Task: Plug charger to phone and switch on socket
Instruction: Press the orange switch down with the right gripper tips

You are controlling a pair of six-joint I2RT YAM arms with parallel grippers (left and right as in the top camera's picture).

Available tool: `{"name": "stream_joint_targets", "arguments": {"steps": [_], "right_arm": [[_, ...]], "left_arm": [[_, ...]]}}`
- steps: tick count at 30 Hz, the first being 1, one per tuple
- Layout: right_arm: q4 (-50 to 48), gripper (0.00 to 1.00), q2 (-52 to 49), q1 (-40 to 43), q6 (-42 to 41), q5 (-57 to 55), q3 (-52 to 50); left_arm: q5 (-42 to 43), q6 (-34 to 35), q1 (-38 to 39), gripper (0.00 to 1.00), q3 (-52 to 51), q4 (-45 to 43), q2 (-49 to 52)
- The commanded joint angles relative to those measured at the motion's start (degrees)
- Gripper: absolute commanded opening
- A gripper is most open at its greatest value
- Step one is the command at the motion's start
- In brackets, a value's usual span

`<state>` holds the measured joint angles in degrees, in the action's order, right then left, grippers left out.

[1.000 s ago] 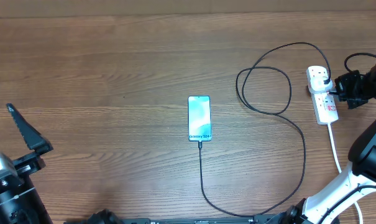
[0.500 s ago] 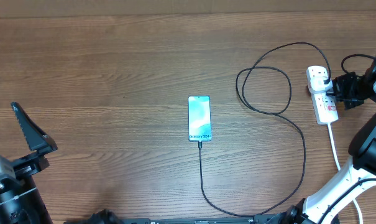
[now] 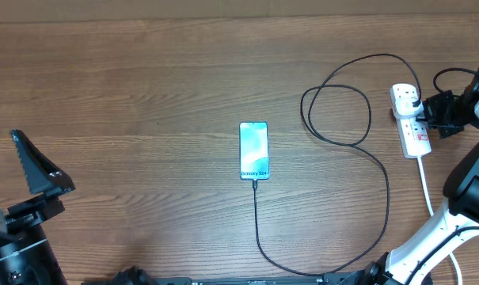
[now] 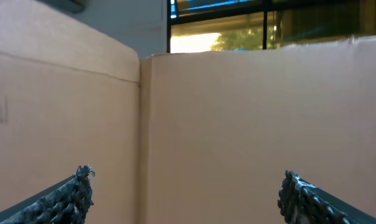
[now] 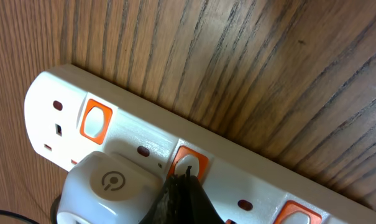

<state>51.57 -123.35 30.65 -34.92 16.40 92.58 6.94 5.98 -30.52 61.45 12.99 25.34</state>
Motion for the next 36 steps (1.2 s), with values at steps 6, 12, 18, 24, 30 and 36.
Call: {"name": "stream_joint_targets", "arguments": {"steps": [6, 12, 18, 24, 30, 36], "right_arm": [[1.5, 0.04, -10.4, -4.0, 2.4, 5.1, 0.8], [4.2, 0.04, -11.0, -6.2, 4.2, 3.0, 1.1], [7.8, 0.04, -11.0, -4.6, 5.6, 2.8, 3.0], [16.2, 0.04, -10.8, -1.5, 6.9, 3.3, 11.9], [20.8, 0.04, -10.8, 0.5, 6.9, 3.4, 19.3], [20.3, 0.04, -10.8, 0.6, 5.8, -1.4, 19.3]], "left_arm": [[0.7, 9.7, -0.4, 1.0, -0.3, -0.2, -0.8], [0.7, 10.0, -0.4, 0.99, -0.3, -0.2, -0.8], [5.0, 9.9, -0.4, 0.99, -0.3, -0.2, -0.8], [6.3, 9.9, -0.4, 1.0, -0.3, -0.2, -0.8], [8.4, 9.9, -0.4, 0.99, -0.3, 0.0, -0.8], [8.3, 9.9, -0.4, 0.99, -0.3, 0.3, -0.8]]}}
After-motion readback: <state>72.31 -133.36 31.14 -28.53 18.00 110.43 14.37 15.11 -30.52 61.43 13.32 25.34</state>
